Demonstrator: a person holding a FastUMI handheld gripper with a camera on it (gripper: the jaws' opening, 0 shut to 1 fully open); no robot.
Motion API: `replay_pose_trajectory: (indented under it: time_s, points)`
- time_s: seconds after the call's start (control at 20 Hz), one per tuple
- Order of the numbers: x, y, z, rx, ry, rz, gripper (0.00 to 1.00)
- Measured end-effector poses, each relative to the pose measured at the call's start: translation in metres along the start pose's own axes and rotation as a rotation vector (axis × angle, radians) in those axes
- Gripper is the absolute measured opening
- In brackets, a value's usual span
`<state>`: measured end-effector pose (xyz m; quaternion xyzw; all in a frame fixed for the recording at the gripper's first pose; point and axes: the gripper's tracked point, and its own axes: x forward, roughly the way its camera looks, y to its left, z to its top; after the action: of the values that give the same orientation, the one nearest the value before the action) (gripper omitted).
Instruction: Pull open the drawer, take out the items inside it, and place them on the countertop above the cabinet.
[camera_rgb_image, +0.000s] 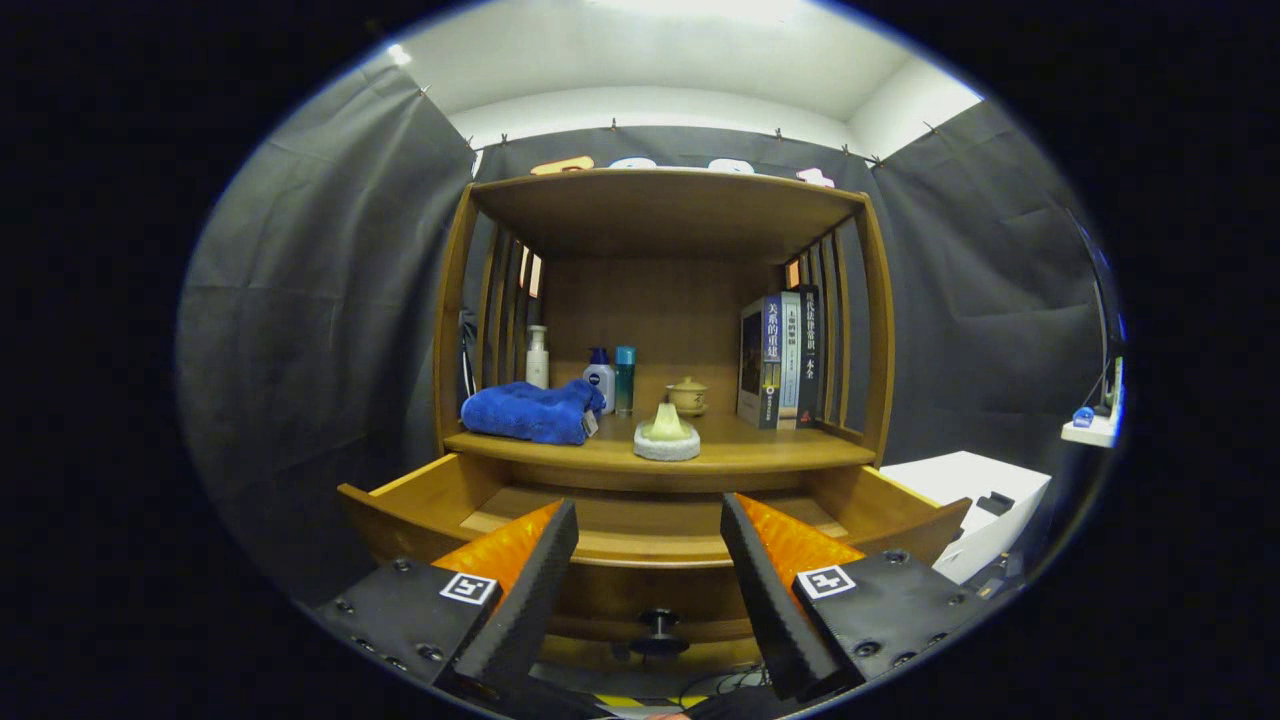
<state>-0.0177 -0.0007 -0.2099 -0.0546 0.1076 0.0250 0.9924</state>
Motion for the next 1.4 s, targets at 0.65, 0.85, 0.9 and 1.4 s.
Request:
replay_pose_trajectory:
  time_s: [0.65,0.85,0.9,1.4]
  points:
    - [0.014,-0.017,-0.076,0.002,0.104,-0.048,0.94]
    - [0.015,-0.015,-0.074,0.019,0.086,-0.050,0.94]
    - [0.015,-0.015,-0.075,0.023,0.086,-0.049,0.94]
    - [0.052,-0.015,-0.065,0.024,0.100,-0.052,0.95]
